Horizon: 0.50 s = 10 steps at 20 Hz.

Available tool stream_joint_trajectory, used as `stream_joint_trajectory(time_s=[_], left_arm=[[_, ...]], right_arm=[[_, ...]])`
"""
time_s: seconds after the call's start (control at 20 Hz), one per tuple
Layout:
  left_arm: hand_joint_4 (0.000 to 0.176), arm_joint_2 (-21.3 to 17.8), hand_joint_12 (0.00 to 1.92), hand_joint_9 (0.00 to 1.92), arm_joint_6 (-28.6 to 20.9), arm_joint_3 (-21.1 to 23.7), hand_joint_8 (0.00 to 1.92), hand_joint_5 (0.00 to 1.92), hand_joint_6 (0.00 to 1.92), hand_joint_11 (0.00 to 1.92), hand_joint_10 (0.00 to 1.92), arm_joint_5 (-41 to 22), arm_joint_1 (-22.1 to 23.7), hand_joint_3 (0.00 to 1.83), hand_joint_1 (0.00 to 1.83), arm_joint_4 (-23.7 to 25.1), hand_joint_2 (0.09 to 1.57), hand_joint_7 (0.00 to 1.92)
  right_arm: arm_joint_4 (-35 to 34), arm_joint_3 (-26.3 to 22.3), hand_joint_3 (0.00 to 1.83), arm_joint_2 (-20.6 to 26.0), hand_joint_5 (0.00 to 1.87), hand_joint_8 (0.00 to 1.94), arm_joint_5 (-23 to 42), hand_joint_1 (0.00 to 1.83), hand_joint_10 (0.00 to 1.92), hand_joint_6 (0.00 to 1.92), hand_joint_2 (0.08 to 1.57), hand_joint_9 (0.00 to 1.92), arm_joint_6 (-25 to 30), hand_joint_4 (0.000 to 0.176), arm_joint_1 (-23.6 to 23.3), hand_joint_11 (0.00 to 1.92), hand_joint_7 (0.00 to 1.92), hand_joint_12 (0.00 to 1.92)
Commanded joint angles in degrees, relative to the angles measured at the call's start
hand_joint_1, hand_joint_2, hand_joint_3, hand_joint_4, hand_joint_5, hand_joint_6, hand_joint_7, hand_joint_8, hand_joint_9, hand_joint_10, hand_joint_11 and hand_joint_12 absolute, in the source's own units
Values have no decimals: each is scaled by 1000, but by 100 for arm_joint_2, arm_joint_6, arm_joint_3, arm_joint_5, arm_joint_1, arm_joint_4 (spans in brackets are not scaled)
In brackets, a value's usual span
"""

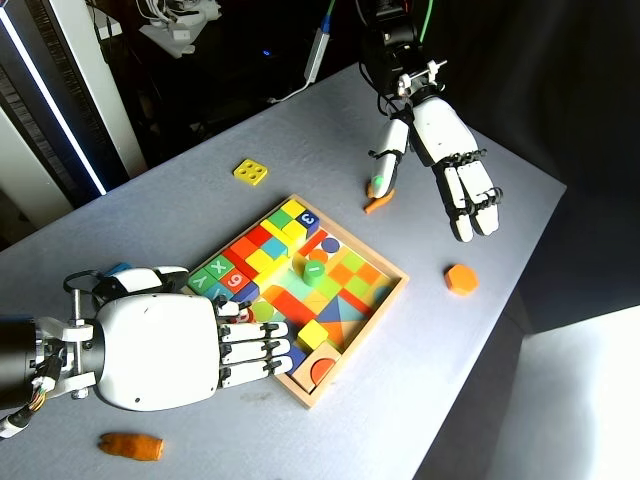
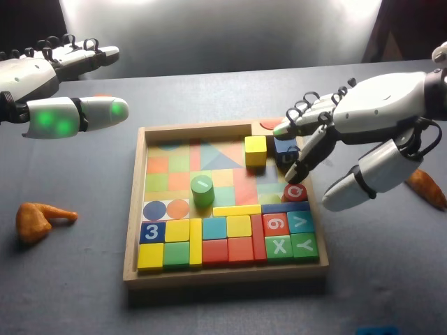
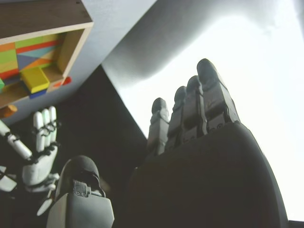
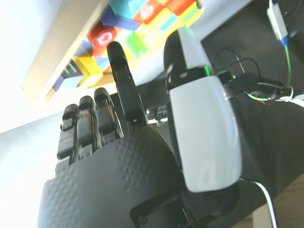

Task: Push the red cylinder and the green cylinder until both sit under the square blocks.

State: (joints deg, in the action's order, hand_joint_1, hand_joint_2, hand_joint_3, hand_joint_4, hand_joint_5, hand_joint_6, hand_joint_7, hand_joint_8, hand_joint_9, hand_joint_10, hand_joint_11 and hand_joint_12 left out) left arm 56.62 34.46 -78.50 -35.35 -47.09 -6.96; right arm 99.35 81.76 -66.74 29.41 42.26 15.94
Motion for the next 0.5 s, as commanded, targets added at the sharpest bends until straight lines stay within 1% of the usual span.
stream_joint_trajectory(time_s=[0.0, 0.05, 0.1, 0.15, 0.2, 0.25, 0.3, 0.35, 0.4, 0.45], left_arm=[[142, -10, 339, 0, -18, -1, 0, 103, 1, 0, 0, -665, 28, 1, 9, -101, 1078, 0], [134, -8, 408, 0, -18, -4, 0, 110, 2, 0, 0, -662, 28, 2, 2, -101, 1086, 0], [139, -7, 466, 0, -18, -8, 0, 111, 1, 0, 0, -661, 28, 0, 6, -101, 1083, 0], [141, -5, 432, 0, -18, -11, 0, 103, 5, 0, 0, -661, 30, 0, 10, -102, 1078, 0], [138, 0, 363, 0, -18, -17, 0, 107, 5, 0, 0, -661, 35, 1, 13, -103, 1086, 0], [138, 11, 311, 0, -17, -28, 0, 93, 3, 0, 0, -656, 41, 0, 19, -109, 1082, 0], [149, 22, 300, 0, -15, -37, 0, 95, 4, 0, 0, -652, 46, 3, 27, -113, 1088, 0], [156, 25, 332, 0, -10, -40, 0, 93, 2, 0, 0, -646, 50, 0, 20, -114, 1077, 0], [169, 27, 370, 0, 1, -40, 0, 83, 0, 0, 0, -634, 60, 2, 3, -114, 1088, 0], [167, 31, 375, 0, 10, -43, 0, 85, 2, 0, 0, -621, 72, 2, 2, -114, 1090, 0]], right_arm=[[-337, -25, 0, 32, 626, 0, 26, 317, 0, 5, 1116, 0, -57, 162, -102, 0, 0, 0], [-413, -29, 1, 27, 610, 0, 37, 294, 0, 1, 1121, 0, -127, 168, -139, 0, 0, 0], [-464, -38, 0, 22, 616, 0, 53, 307, 0, 4, 1121, 0, -170, 166, -184, 0, 0, 0], [-504, -49, 0, 13, 631, 0, 80, 334, 0, 8, 1119, 0, -208, 151, -225, 6, 0, 3], [-549, -64, 0, 1, 623, 0, 102, 337, 0, 4, 1121, 0, -255, 153, -254, 0, 0, 0], [-575, -77, 0, -16, 620, 0, 128, 324, 0, 2, 1117, 0, -290, 153, -282, 4, 0, 2], [-604, -86, 0, -51, 616, 0, 167, 320, 0, 0, 1116, 0, -336, 150, -307, 6, 0, 3], [-620, -86, 2, -98, 604, 0, 201, 293, 0, 1, 1124, 0, -361, 148, -324, 0, 0, 0], [-630, -86, 2, -141, 614, 0, 229, 310, 0, 5, 1124, 0, -382, 130, -333, 6, 0, 3], [-649, -85, 1, -190, 618, 0, 251, 318, 0, 6, 1124, 0, -414, 121, -334, 24, 0, 11]])
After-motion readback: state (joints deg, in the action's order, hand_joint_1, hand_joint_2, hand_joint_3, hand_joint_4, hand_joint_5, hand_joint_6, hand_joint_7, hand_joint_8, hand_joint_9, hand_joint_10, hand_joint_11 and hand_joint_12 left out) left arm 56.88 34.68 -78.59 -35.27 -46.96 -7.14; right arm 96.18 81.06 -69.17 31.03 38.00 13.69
